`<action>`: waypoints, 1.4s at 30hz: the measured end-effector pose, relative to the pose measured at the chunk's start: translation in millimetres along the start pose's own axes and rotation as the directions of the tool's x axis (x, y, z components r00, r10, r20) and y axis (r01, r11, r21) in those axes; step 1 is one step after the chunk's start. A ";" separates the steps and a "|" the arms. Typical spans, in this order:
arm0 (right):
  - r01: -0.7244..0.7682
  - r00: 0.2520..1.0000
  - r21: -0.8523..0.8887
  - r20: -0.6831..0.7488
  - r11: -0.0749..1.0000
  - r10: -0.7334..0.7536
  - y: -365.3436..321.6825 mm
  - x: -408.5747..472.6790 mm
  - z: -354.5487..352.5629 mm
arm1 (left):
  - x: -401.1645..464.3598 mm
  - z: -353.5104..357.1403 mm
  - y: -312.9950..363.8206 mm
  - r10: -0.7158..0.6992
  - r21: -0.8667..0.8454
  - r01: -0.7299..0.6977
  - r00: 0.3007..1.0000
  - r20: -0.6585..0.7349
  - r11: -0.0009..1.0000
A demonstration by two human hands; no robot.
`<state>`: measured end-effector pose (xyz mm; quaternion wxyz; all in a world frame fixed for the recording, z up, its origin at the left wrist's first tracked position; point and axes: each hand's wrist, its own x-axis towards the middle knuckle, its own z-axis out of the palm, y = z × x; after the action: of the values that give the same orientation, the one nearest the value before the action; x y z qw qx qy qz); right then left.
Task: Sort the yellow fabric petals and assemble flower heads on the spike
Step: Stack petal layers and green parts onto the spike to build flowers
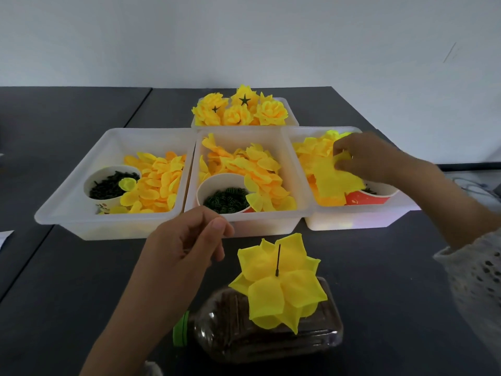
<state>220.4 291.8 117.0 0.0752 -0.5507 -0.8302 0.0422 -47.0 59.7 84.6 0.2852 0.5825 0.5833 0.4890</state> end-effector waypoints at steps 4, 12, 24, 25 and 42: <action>0.029 0.975 -0.055 -0.217 0.998 -0.040 -12.3 -15.0 -28.2 | 2.6 4.8 4.0 0.015 -0.020 -0.014 1.000 0.017 1.000; 0.390 0.790 0.060 -0.534 0.919 -0.301 -73.7 -70.0 -47.9 | 6.6 13.0 16.8 -0.025 -0.154 0.045 0.992 0.127 0.987; 0.711 0.616 0.168 -0.617 0.683 -0.490 -114.4 -135.0 -2.6 | 13.2 11.3 39.8 -0.136 -0.325 0.205 0.965 0.223 0.923; 0.627 0.735 0.386 -0.580 0.677 -0.350 -114.3 -137.1 -1.7 | 11.7 11.4 41.2 -0.114 -0.333 0.181 0.971 0.212 0.925; -0.073 0.977 0.902 0.150 0.425 -0.151 -116.3 -159.9 -4.2 | -13.8 5.8 33.5 -0.034 -0.145 0.075 0.963 0.267 0.987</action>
<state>176.5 99.1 126.4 0.2723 -0.3974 -0.6935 0.5357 -26.2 42.7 109.5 0.4175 0.6023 0.5167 0.4426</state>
